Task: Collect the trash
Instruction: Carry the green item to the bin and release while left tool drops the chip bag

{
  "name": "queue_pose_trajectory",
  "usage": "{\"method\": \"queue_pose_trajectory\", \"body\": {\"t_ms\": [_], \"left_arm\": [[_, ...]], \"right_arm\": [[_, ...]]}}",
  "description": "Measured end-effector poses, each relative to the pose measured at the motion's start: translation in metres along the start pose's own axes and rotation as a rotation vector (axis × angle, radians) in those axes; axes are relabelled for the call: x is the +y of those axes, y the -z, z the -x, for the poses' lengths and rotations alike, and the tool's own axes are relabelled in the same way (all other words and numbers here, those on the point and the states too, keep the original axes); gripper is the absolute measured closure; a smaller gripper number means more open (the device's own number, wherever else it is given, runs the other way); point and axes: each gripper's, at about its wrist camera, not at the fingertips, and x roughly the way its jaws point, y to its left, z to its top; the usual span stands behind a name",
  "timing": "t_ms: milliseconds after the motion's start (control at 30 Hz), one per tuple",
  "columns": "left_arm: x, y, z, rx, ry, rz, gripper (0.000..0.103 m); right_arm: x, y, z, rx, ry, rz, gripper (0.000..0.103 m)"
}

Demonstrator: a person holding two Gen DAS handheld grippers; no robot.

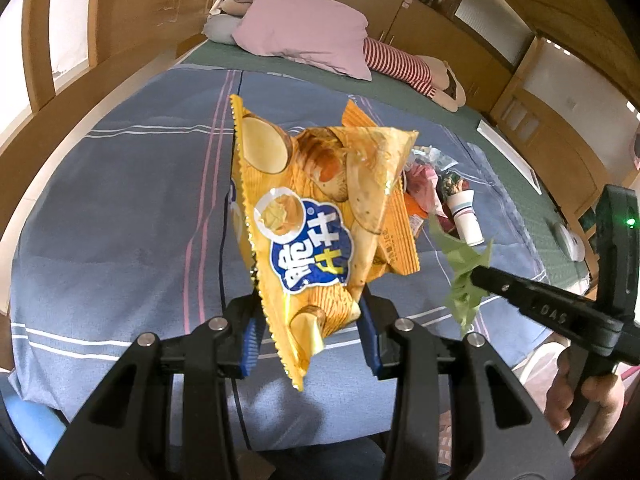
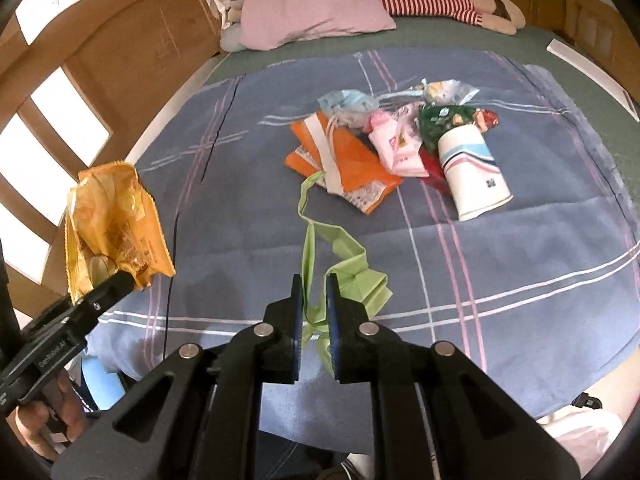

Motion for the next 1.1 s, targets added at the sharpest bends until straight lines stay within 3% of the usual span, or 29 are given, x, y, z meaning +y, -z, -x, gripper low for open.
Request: {"method": "queue_pose_trajectory", "body": {"t_ms": [267, 467, 767, 900, 1000, 1033, 1067, 1100], "left_arm": [[-0.002, 0.0, 0.001, -0.002, 0.012, 0.002, 0.062], [-0.002, -0.001, 0.005, -0.014, 0.096, -0.005, 0.062], [-0.026, 0.004, 0.019, -0.005, 0.393, -0.042, 0.062], [-0.054, 0.014, 0.031, -0.019, 0.495, -0.105, 0.062], [-0.091, 0.031, 0.031, 0.03, 0.57, -0.182, 0.062], [-0.101, 0.039, 0.032, 0.045, 0.582, -0.211, 0.062], [-0.116, 0.047, 0.032, 0.065, 0.592, -0.251, 0.062], [-0.132, 0.059, 0.03, 0.094, 0.606, -0.296, 0.062]], "right_arm": [[0.013, 0.005, -0.016, 0.025, -0.028, 0.008, 0.091], [0.005, 0.006, 0.013, -0.034, -0.059, -0.01, 0.091], [-0.059, 0.05, 0.109, -0.104, -0.065, -0.085, 0.091], [-0.086, 0.085, 0.139, -0.057, -0.032, -0.057, 0.091], [-0.101, 0.112, 0.146, 0.045, -0.022, -0.022, 0.09], [-0.107, 0.122, 0.15, 0.06, -0.027, -0.023, 0.081], [-0.114, 0.127, 0.156, 0.051, -0.022, -0.033, 0.057], [-0.126, 0.131, 0.17, 0.002, 0.007, -0.068, 0.042]]}}
